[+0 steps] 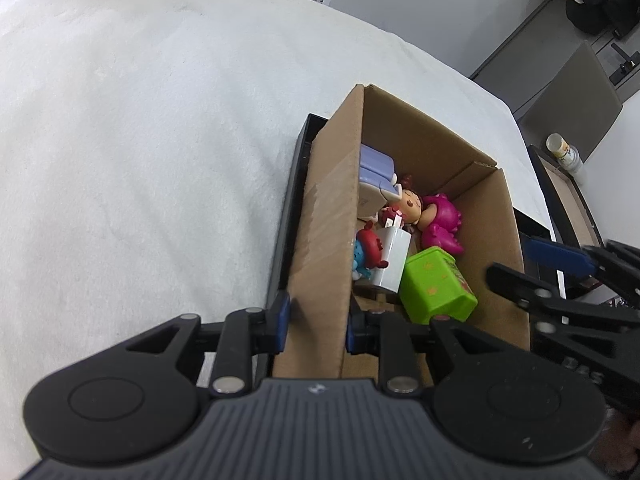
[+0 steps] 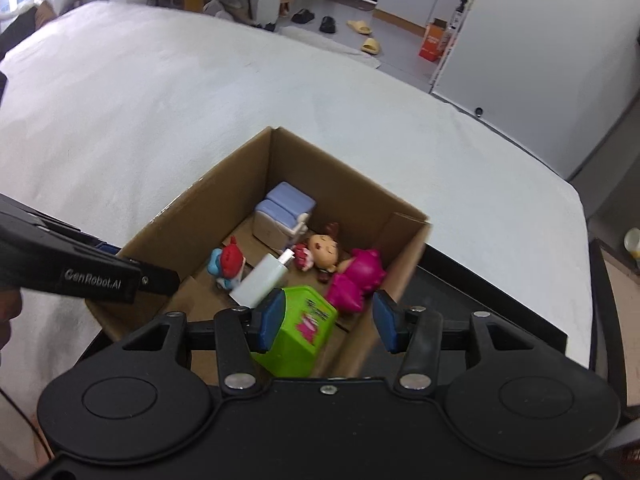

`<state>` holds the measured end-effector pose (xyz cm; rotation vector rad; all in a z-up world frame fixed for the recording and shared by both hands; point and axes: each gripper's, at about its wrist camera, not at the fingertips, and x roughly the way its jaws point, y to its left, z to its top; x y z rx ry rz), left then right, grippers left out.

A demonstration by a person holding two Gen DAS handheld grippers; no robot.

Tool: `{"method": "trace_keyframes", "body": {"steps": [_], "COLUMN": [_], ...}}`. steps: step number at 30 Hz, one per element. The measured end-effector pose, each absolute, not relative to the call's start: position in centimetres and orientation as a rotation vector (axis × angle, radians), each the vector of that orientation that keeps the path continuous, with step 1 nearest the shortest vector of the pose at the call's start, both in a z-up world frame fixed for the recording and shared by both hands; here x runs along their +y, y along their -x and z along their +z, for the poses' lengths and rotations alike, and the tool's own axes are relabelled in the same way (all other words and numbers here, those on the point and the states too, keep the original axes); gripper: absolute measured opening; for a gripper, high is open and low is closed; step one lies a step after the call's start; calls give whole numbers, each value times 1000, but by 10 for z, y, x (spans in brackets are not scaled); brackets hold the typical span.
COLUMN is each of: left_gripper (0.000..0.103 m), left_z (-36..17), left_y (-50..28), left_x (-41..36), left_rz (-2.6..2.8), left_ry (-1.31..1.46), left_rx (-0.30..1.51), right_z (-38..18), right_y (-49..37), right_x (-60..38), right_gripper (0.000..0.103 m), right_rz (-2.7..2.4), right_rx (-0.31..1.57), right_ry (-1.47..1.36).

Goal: Organize rigid objects
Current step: 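Lower the green container into the box and open the right tool, then release the box with the left tool while withdrawing the right tool upward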

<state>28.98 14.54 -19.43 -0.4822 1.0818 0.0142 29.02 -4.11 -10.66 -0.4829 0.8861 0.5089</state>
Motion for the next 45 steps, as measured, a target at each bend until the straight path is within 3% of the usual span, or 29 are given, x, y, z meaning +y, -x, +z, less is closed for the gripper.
{"method": "trace_keyframes", "body": {"steps": [15, 25, 28, 34, 38, 45], "left_gripper": [25, 25, 25, 30, 43, 50], "left_z": [-194, -163, -149, -116, -97, -63], "left_y": [-289, -288, -286, -282, -275, -261], "left_x": [140, 125, 121, 116, 110, 100], "left_rz": [20, 21, 15, 41, 54, 48], "left_ry": [494, 371, 335, 263, 200, 147], "left_rx": [1130, 1170, 1175, 1169, 1171, 1157], "right_z": [-83, -64, -59, -48, -42, -32], "right_y": [-270, -258, -252, -243, -238, -225], "right_x": [-97, -135, -144, -162, -176, -194], "right_gripper": [51, 62, 71, 83, 87, 98], "right_rz": [421, 388, 367, 328, 297, 262], "right_rx": [914, 952, 947, 927, 917, 887], "right_ry": [294, 142, 111, 53, 6, -57]}}
